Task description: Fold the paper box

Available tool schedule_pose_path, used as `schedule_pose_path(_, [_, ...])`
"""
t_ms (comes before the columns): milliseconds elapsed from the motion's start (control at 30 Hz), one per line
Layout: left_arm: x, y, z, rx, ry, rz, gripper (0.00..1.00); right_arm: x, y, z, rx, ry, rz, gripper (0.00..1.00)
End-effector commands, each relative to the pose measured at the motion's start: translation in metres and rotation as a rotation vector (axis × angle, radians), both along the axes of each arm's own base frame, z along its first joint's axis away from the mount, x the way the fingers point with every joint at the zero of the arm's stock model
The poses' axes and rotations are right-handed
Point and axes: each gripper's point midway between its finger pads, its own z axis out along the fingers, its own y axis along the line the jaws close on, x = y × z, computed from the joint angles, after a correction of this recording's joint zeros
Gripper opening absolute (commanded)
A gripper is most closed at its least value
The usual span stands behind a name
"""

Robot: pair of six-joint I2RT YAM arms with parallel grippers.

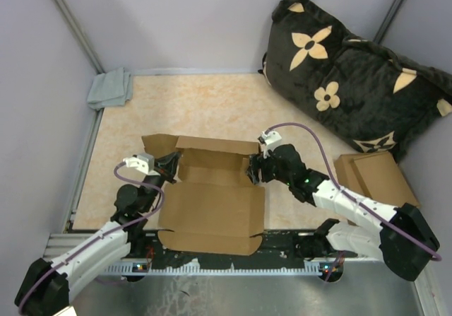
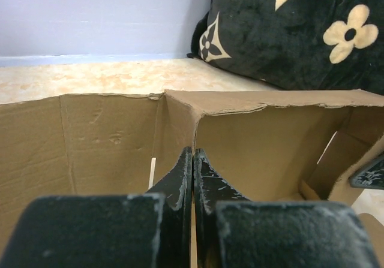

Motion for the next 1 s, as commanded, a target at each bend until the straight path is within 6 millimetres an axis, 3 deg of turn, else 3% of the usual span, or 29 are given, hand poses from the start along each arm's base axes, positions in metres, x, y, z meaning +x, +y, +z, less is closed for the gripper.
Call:
schedule_pose_path(0, [-0.011,0.003,-0.045,0.045,0.041,-0.014,0.00,0.020,-0.002,0.006,0.014,-0.072,-0.086,0.66])
schedule_pose_path(233, [0.004,0.005,-0.050,0.052,0.094,0.040,0.00,0.036,-0.014,0.018,0.024,-0.177,-0.179,0.57])
schedule_pose_path(467, [0.009,-0.005,-0.054,0.045,0.107,0.013,0.00,0.039,-0.007,0.026,0.053,-0.262,-0.128,0.54])
schedule_pose_path(967, [0.005,-0.005,-0.055,0.038,0.113,0.006,0.00,0.032,0.002,0.014,0.067,-0.235,-0.068,0.80])
